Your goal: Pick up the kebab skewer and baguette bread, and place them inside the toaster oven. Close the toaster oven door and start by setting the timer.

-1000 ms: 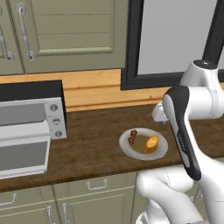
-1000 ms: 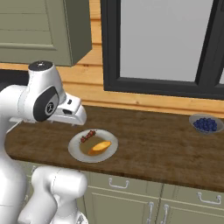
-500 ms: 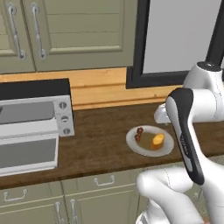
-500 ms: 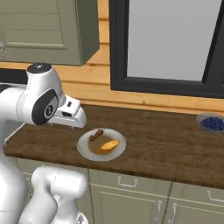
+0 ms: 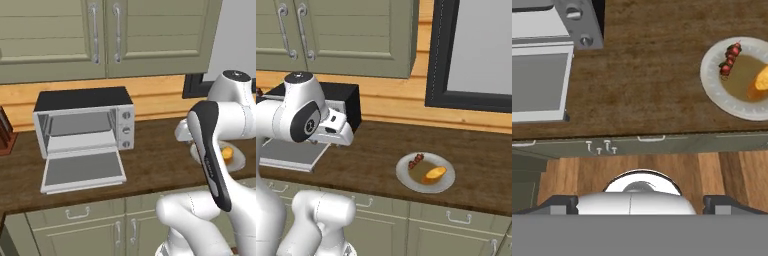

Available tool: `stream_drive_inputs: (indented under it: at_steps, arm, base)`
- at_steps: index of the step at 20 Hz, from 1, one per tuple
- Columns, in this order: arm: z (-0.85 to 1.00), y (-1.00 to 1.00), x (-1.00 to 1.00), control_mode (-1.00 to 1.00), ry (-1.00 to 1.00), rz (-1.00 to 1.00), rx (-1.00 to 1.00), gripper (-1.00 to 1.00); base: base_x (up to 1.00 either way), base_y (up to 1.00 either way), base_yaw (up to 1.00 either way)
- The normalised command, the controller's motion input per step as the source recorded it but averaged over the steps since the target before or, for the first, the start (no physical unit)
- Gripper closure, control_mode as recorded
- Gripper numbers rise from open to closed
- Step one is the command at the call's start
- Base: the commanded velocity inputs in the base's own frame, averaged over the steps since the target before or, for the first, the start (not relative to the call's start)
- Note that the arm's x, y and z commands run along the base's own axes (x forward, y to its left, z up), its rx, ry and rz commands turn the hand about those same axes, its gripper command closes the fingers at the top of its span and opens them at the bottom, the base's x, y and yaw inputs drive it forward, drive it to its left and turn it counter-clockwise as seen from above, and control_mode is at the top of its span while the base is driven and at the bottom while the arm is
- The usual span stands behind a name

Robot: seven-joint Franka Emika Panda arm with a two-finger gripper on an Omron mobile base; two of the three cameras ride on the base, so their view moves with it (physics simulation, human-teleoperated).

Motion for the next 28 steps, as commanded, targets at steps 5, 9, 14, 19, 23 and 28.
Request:
stream_drive_inputs:
  at_steps: [5, 9, 14, 19, 23, 28]
  arm:
    - [0.0, 0.0, 0.0, 1.0, 0.0, 0.0, 0.0, -1.0]
    - [0.0, 0.0, 0.0, 1.0, 0.0, 0.0, 0.0, -1.0]
    - [0.0, 0.0, 0.0, 1.0, 0.0, 0.0, 0.0, -1.0]
    - [0.0, 0.0, 0.0, 1.0, 0.0, 0.0, 0.0, -1.0]
    - [0.0, 0.0, 0.0, 1.0, 0.0, 0.0, 0.0, -1.0]
    - [0.0, 0.0, 0.0, 1.0, 0.0, 0.0, 0.0, -1.0]
  base:
    - [0.09, 0.19, 0.0]
    - [0.31, -0.02, 0.0]
    - [0.45, -0.01, 0.0]
    - [0.41, 0.0, 0.0]
    - [0.16, 0.0, 0.0]
    - [0.07, 0.0, 0.0]
